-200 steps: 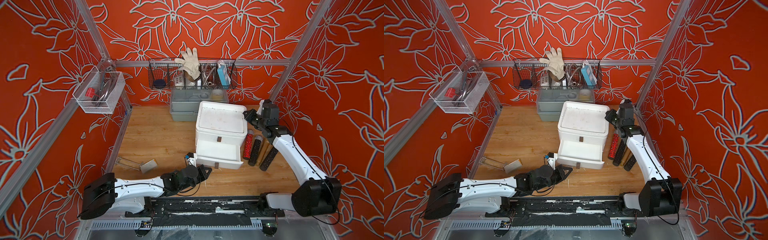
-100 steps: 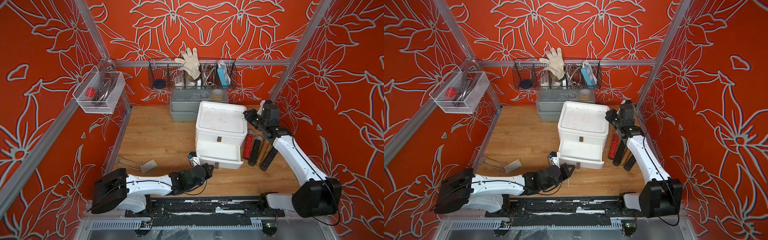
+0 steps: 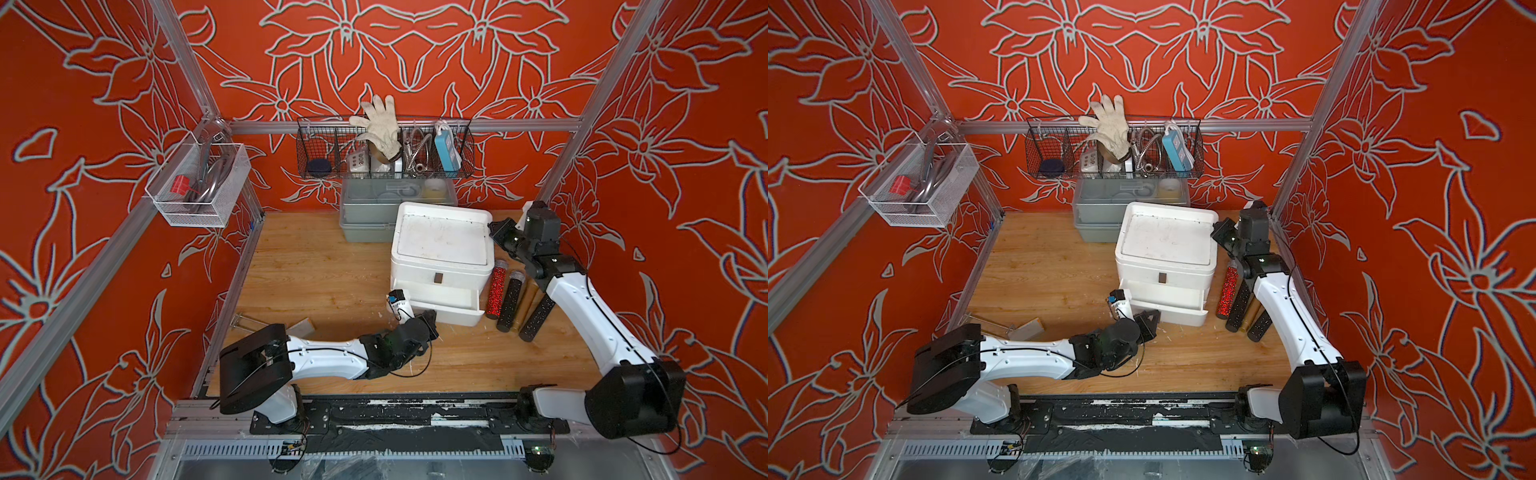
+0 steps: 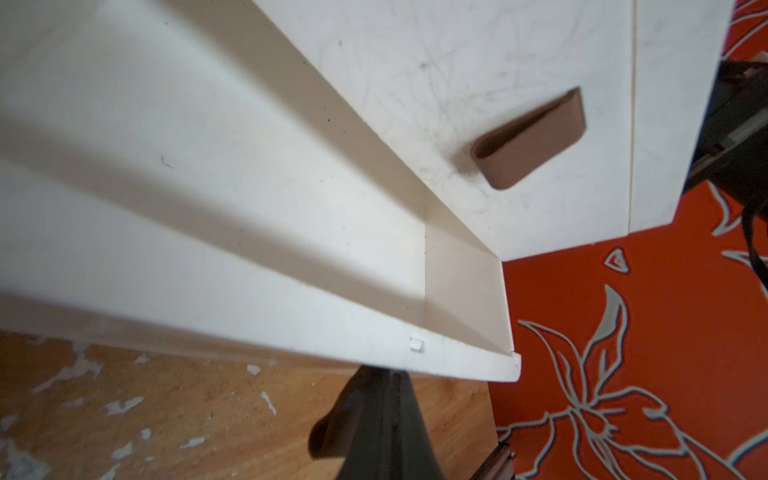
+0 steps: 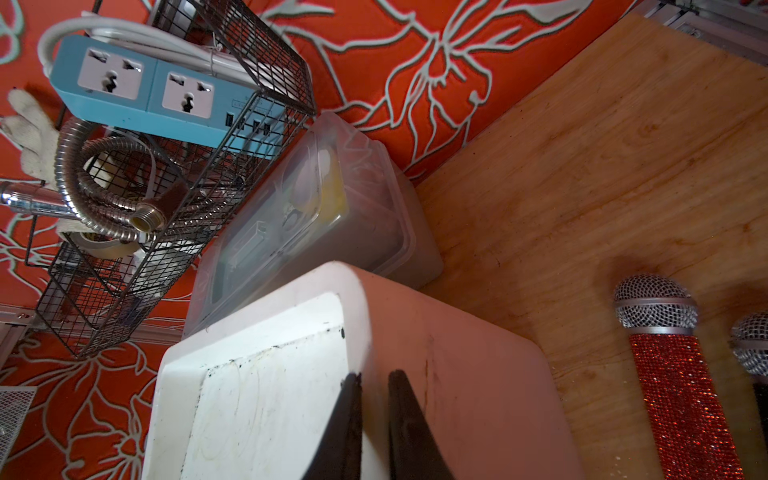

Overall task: Take the microphone out of the drawer
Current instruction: Close the drawer in the storage box.

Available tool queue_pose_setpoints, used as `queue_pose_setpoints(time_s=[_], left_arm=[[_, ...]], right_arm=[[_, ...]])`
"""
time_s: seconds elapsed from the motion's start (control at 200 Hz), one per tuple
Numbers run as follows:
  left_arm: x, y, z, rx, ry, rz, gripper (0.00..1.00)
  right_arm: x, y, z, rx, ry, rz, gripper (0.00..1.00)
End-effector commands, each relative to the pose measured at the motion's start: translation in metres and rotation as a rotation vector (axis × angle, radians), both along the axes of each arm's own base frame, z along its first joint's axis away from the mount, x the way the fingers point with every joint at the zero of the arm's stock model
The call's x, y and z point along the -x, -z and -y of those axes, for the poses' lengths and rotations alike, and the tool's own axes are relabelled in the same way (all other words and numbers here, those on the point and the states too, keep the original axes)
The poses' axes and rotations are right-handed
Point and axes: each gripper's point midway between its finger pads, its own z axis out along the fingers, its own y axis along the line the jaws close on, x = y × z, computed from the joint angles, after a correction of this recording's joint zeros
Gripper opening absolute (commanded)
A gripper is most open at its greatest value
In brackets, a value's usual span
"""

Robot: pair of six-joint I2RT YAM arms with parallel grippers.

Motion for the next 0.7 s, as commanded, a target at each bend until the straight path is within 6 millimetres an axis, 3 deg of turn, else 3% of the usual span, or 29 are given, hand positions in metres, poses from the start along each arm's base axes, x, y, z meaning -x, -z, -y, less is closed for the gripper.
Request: queue_pose_setpoints(time_s=[0.0,0.39,0.691], left_arm=[[-0.020,0.002,-0.002,-0.036,-0.045,0.034,0.00],[-0.064,0.021,-0.002,-0.087,-0.083,0.027,0.00],[-0.073,0.024,0.005,-0.112,-0.052,0.034,0.00]], right_arm=[[0.032,0.074,-0.023,-0.008,-0.100,-0.277,0.00],[0.033,0.077,-0.024,0.000,-0.117,-0.289,0.00],[0.032,0.079,-0.027,-0.004,-0.129,-0.297,0.00]])
